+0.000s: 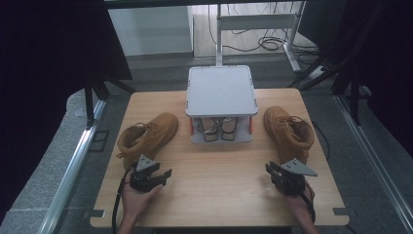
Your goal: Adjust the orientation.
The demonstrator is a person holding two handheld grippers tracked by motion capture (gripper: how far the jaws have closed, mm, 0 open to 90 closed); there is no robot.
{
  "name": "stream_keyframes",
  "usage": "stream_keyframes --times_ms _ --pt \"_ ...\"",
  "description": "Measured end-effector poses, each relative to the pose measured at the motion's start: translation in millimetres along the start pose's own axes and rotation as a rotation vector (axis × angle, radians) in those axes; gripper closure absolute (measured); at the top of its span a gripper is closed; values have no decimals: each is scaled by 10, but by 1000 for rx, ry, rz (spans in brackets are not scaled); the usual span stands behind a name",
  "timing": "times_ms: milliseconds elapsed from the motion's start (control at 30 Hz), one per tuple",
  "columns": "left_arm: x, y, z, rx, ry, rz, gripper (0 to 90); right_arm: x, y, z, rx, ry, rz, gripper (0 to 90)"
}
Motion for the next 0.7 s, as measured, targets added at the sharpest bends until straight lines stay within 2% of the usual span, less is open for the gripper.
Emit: stream_keyframes --times_ms 33,67,100,133,200,267,433,600,700 --pt "-3 3 -4 -7 -1 2 428 0 0 0 0 0 0 810" --pt "3 2 -4 -13 1 3 427 3 -12 -33 -30 -26 -10 849" --pt "3 2 -4 -13 1 3 427 3 -12 -33 -30 -26 -10 849" --pt "10 4 -1 -15 -3 1 427 8 -30 -90 -45 -21 -19 869" --pt "12 12 2 -15 -1 1 426 9 -36 -113 -52 -17 -21 877" --pt "15 32 -3 -13 2 8 426 0 -44 -216 -77 4 -27 887" --pt "19 37 -23 -23 15 12 421 -20 -24 -324 -115 30 -25 886" --pt "18 33 -24 -25 12 10 421 -27 25 -377 -130 41 -21 890" --pt "20 30 -17 -21 12 13 421 -33 29 -392 -123 40 -25 893"
Point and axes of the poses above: each handheld gripper's, and its own axes: y roughly forward along the jaws, x roughly out of its top, z roughly to its left, the point moved 1 cm from there along y, roughly forward along the jaws, and after that the axes turned 6 degrees about z, right-handed, at the moved point
